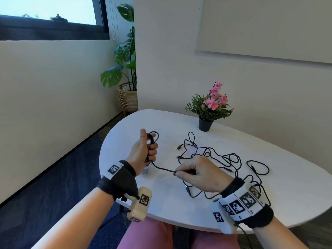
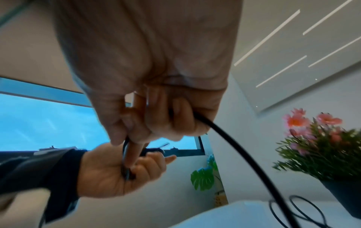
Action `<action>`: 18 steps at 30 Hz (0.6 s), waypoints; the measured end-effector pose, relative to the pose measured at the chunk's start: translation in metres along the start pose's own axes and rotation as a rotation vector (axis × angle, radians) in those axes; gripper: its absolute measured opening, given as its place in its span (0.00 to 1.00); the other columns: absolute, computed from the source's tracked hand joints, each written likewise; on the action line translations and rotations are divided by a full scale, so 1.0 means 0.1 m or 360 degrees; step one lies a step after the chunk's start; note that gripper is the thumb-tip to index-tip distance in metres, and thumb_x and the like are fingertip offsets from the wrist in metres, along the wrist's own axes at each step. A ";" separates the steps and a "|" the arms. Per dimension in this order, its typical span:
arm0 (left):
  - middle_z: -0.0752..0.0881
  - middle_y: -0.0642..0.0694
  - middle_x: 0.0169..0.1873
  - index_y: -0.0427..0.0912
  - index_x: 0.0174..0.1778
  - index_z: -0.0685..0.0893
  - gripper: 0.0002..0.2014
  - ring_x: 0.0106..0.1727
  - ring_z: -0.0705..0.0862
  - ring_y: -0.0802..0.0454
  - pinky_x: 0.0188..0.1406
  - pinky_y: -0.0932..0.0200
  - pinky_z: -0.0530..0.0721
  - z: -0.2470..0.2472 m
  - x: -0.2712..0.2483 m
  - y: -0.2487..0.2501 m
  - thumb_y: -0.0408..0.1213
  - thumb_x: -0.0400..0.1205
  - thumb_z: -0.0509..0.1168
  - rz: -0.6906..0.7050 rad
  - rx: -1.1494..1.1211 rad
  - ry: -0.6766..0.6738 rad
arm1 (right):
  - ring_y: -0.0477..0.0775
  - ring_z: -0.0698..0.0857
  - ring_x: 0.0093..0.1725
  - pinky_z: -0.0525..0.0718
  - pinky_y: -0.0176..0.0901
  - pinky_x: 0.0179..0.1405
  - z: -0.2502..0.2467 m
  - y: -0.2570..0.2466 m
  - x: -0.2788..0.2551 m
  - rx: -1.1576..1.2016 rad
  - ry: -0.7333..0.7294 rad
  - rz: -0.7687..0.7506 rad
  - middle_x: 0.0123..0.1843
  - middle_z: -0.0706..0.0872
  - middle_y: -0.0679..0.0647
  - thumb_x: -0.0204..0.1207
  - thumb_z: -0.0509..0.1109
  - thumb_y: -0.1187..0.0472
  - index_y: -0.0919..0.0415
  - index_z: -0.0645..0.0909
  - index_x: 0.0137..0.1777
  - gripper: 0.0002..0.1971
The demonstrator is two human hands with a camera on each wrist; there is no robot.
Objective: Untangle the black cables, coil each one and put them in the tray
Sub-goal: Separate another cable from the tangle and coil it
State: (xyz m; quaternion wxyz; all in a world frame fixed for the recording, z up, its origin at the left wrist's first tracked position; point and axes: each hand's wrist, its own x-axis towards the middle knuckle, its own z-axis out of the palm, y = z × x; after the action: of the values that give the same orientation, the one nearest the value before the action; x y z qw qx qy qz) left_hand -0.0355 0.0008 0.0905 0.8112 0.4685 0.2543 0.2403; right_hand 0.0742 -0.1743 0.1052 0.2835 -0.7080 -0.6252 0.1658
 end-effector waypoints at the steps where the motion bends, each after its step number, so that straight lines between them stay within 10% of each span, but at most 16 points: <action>1: 0.66 0.50 0.28 0.43 0.52 0.73 0.25 0.23 0.60 0.58 0.18 0.67 0.61 0.05 -0.03 -0.01 0.61 0.84 0.43 0.0029 0.0272 -0.0020 | 0.42 0.78 0.28 0.72 0.29 0.33 -0.04 -0.06 0.00 -0.0032 -0.0019 -0.0039 0.27 0.82 0.45 0.77 0.69 0.55 0.57 0.89 0.40 0.09; 5: 0.74 0.54 0.25 0.49 0.38 0.79 0.35 0.25 0.67 0.57 0.21 0.66 0.65 0.22 -0.19 -0.14 0.63 0.81 0.29 0.0178 0.1270 -0.0324 | 0.43 0.80 0.30 0.75 0.32 0.34 -0.17 -0.27 0.11 -0.0127 0.0158 -0.0286 0.28 0.82 0.43 0.73 0.75 0.56 0.56 0.89 0.36 0.07; 10: 0.76 0.50 0.27 0.45 0.42 0.87 0.51 0.22 0.65 0.59 0.21 0.65 0.63 0.27 -0.25 -0.21 0.75 0.69 0.23 -0.0136 0.1224 -0.0721 | 0.44 0.85 0.32 0.82 0.36 0.36 -0.35 -0.15 0.27 0.0283 0.0460 -0.0067 0.31 0.89 0.52 0.64 0.82 0.59 0.61 0.89 0.37 0.07; 14: 0.73 0.51 0.25 0.41 0.42 0.86 0.24 0.23 0.66 0.58 0.21 0.66 0.63 0.30 -0.35 -0.16 0.62 0.75 0.62 0.0012 0.1242 -0.1006 | 0.61 0.85 0.38 0.86 0.57 0.46 -0.31 0.05 0.27 0.0730 0.0404 0.0090 0.39 0.88 0.72 0.60 0.82 0.60 0.64 0.89 0.38 0.10; 18: 0.71 0.52 0.23 0.41 0.38 0.79 0.14 0.21 0.63 0.58 0.20 0.67 0.60 0.30 -0.34 -0.11 0.49 0.80 0.61 0.0020 0.0770 -0.0970 | 0.46 0.78 0.29 0.76 0.35 0.30 -0.18 0.15 0.23 0.1029 0.0435 0.0165 0.31 0.88 0.60 0.72 0.72 0.69 0.64 0.90 0.45 0.05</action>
State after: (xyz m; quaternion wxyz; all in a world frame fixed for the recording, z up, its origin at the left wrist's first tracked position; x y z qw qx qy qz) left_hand -0.0403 -0.0449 0.0998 0.7141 0.6978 0.0482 0.0282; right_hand 0.1008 -0.1562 0.1129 0.5653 -0.6281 -0.4599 0.2730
